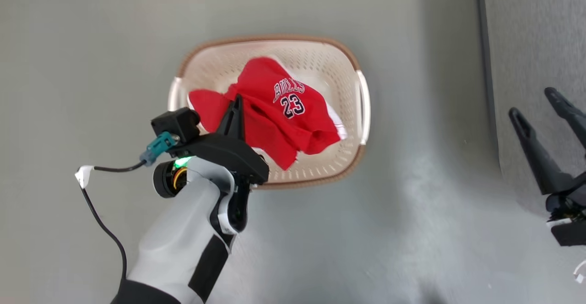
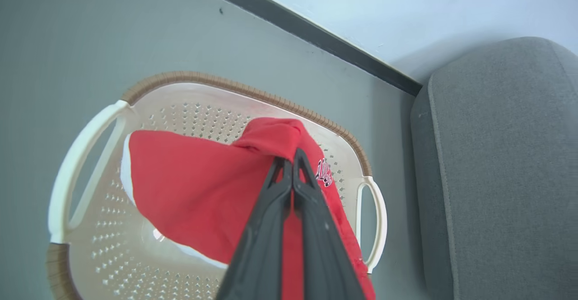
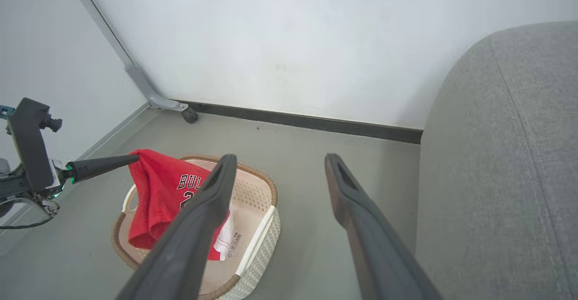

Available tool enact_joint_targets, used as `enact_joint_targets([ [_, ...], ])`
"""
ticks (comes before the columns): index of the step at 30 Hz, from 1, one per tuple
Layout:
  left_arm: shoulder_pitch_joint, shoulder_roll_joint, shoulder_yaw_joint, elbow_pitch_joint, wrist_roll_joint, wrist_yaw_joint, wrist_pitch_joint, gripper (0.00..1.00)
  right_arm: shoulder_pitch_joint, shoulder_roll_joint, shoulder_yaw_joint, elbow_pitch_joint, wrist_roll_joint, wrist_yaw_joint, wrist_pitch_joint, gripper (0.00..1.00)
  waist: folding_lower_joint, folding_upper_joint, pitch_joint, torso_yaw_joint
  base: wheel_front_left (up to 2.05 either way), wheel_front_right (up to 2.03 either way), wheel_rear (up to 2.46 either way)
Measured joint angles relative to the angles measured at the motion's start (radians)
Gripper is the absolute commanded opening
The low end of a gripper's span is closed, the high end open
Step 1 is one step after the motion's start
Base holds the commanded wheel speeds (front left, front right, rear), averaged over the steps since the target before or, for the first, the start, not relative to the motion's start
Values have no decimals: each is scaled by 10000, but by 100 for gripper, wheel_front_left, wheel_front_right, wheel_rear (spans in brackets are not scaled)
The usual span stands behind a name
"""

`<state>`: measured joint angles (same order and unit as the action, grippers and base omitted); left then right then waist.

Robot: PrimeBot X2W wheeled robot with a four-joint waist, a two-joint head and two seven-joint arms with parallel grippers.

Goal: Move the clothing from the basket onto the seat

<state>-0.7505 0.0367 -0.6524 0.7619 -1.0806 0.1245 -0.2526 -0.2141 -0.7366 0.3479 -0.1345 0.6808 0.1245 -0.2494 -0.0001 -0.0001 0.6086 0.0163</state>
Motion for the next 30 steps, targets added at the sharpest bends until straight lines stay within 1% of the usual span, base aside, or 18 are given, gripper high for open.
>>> enact_joint_targets([
  [6,477,-13,414,-961,1116,0,0,0,-11,222,625,-558,-489,0,0,100,0,0,-905,465,0,0,0],
  [16,1452,-10,470,-2995,3127,0,0,0,-528,1145,2109,-974,-1235,0,0,100,-1,0,-2399,1168,0,0,0],
  [22,2104,6,345,-3764,4169,0,0,0,-1024,1509,3058,-763,-1668,0,-2,100,0,0,-3315,1493,0,0,0],
  [25,2372,13,199,-4134,4548,0,0,0,-1205,1733,3453,-523,-1829,0,-2,100,0,-1,-3771,1622,0,0,0],
  [26,2372,13,199,-4134,4548,0,0,0,-1205,1733,3453,-523,-1829,0,-2,100,0,-1,-3771,1622,0,0,0],
  [28,2653,27,125,-4475,4849,0,0,0,-1361,2008,3791,-199,-1883,0,-2,100,0,-1,-4226,1728,0,0,0],
  [30,2710,44,2,-4591,4903,0,0,0,-1353,2092,3822,-86,-1885,0,-2,100,-1,-1,-4377,1760,0,0,0],
])
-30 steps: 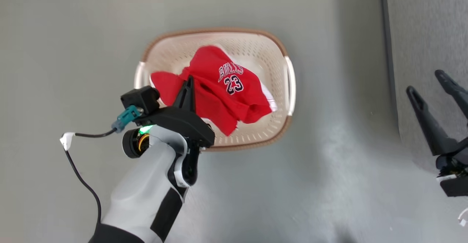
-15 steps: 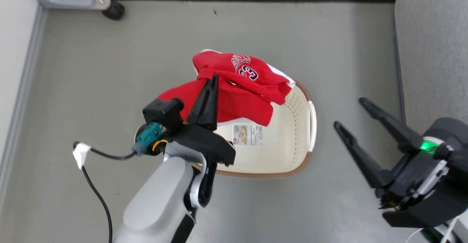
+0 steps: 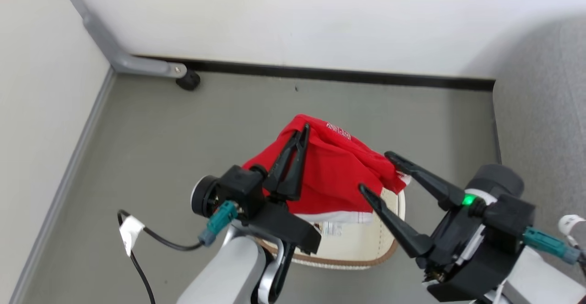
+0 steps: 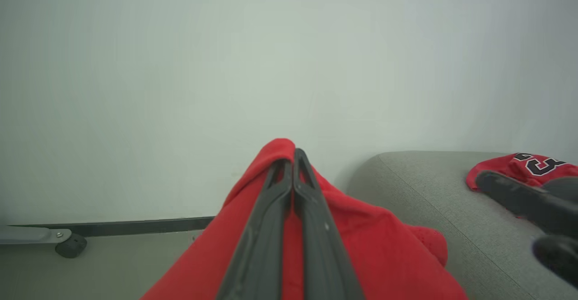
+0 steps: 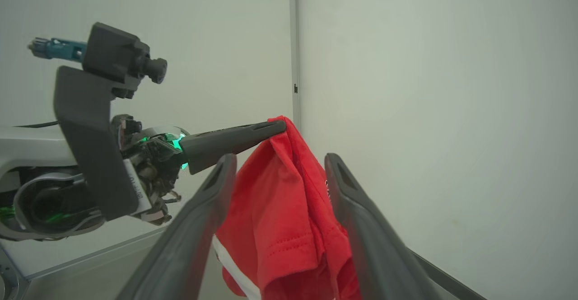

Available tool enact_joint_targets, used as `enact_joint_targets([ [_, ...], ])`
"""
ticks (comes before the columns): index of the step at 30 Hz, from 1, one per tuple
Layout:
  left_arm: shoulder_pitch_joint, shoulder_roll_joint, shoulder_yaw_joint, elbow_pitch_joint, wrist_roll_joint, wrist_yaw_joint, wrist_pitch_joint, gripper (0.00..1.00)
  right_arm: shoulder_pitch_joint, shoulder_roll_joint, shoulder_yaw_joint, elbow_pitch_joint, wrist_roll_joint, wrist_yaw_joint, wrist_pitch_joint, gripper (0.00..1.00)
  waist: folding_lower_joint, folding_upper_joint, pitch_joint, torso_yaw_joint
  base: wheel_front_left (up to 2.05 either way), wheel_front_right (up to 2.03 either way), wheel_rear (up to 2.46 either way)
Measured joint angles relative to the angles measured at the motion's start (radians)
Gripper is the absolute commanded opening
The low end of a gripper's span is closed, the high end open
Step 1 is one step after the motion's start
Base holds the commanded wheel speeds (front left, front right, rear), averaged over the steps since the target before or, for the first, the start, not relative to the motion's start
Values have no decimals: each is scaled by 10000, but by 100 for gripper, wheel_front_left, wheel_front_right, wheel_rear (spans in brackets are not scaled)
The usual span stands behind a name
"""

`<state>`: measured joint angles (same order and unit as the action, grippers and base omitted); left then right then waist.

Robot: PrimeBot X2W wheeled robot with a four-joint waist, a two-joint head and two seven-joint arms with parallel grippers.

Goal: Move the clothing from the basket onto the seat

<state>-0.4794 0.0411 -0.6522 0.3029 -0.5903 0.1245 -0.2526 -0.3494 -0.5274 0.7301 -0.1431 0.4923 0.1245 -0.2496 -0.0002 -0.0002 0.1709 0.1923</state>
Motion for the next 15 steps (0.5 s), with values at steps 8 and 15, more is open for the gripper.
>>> enact_joint_targets([
  [8,1161,38,-184,-993,840,0,0,0,404,874,305,506,-79,0,0,100,0,0,-1269,226,0,0,0],
  [15,1732,65,-134,-1833,1197,0,314,0,578,907,265,495,-337,0,0,100,1,1,-1809,325,0,0,0],
])
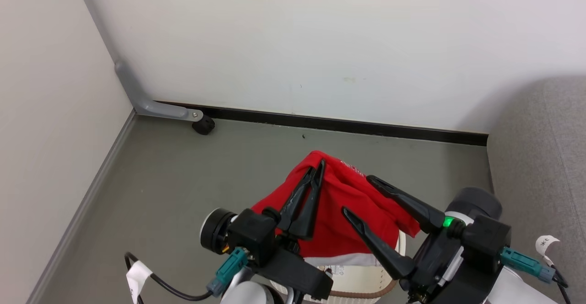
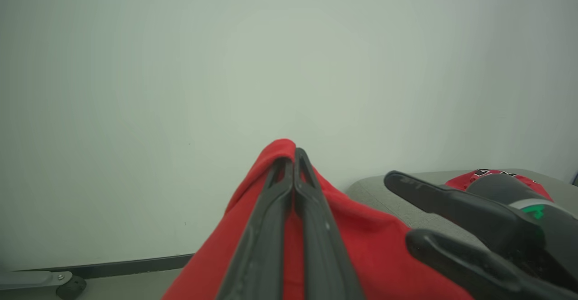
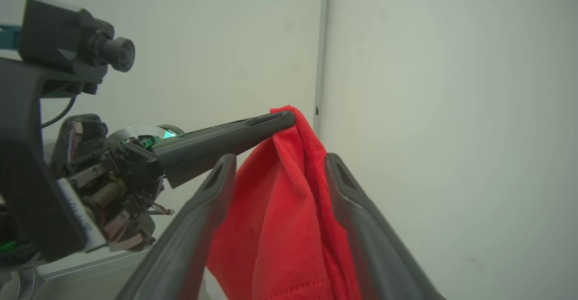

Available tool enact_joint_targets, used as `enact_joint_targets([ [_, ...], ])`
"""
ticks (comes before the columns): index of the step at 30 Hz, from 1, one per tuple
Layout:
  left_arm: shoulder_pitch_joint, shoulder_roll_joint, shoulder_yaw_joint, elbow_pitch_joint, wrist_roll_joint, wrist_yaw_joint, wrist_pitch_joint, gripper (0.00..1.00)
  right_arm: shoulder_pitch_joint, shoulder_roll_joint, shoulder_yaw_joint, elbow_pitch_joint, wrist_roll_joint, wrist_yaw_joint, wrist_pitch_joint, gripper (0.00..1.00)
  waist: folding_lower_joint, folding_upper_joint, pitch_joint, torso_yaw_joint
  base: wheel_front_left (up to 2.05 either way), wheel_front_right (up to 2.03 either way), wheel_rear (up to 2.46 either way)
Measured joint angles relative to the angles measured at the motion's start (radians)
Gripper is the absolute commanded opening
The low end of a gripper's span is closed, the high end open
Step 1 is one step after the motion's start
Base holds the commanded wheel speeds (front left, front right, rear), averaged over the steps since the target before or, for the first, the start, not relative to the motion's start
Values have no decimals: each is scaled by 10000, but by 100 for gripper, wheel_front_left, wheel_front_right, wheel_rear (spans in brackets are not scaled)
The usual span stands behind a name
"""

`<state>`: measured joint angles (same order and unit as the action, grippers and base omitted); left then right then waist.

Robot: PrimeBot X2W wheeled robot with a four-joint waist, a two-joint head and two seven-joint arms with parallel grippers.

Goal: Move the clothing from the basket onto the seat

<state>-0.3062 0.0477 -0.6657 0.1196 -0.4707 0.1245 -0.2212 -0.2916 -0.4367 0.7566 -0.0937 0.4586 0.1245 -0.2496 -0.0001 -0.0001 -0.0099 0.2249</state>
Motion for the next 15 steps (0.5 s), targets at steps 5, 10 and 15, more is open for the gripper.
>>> enact_joint_targets([
  [5,299,12,52,-481,268,0,326,0,0,-8,-270,15,-105,0,0,100,1,0,-82,-38,0,0,0],
  [10,434,13,44,-1022,391,0,616,0,30,-42,-512,153,-136,0,0,100,2,2,-57,-94,0,0,0],
  [15,548,61,-219,-1680,525,0,874,0,205,-52,-700,261,-123,0,0,100,1,1,79,-129,0,0,0],
])
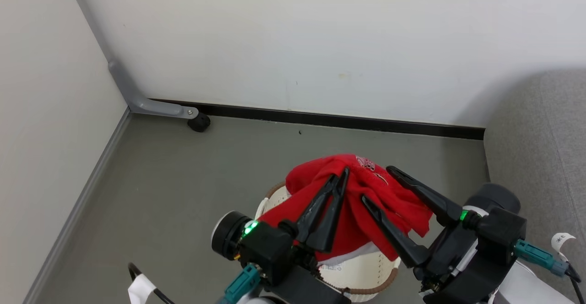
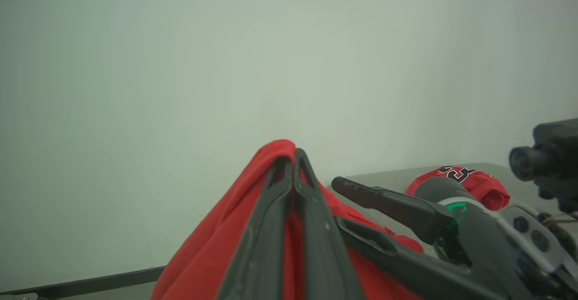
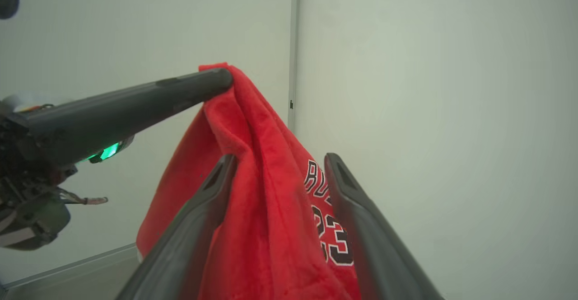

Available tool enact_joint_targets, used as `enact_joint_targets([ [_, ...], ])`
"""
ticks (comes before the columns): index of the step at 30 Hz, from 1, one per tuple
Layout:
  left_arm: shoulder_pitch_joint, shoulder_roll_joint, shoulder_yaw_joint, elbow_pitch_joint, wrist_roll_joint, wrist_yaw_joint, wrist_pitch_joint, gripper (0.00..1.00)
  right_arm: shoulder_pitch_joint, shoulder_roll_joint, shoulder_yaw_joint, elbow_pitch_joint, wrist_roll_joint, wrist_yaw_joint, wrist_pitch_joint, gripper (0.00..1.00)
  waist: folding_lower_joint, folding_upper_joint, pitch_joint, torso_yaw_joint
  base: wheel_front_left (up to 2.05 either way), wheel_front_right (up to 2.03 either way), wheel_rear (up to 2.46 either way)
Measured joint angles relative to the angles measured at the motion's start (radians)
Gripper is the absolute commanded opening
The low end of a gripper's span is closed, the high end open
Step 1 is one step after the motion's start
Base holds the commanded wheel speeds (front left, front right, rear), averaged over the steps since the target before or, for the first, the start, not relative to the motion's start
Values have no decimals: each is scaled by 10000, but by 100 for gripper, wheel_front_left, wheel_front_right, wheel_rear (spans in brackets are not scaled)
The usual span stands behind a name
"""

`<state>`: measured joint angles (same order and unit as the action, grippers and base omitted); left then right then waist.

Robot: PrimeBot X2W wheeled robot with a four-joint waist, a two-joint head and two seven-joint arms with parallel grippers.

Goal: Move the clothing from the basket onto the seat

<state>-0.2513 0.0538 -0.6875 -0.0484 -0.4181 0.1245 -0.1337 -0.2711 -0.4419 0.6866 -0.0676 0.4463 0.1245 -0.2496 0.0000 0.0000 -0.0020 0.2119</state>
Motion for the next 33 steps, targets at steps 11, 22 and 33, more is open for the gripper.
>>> enact_joint_targets([
  [11,-20,2,-194,-433,153,0,322,0,35,-104,253,272,418,0,2,0,1,1,293,-48,0,0,0],
  [22,-65,-4,115,17,176,-2,529,0,110,-253,-6,399,832,2,0,0,1,0,319,-205,0,0,0],
  [33,-109,-15,261,506,742,0,426,100,220,-713,-888,738,1258,71,2,0,1,0,411,-568,0,0,0],
])
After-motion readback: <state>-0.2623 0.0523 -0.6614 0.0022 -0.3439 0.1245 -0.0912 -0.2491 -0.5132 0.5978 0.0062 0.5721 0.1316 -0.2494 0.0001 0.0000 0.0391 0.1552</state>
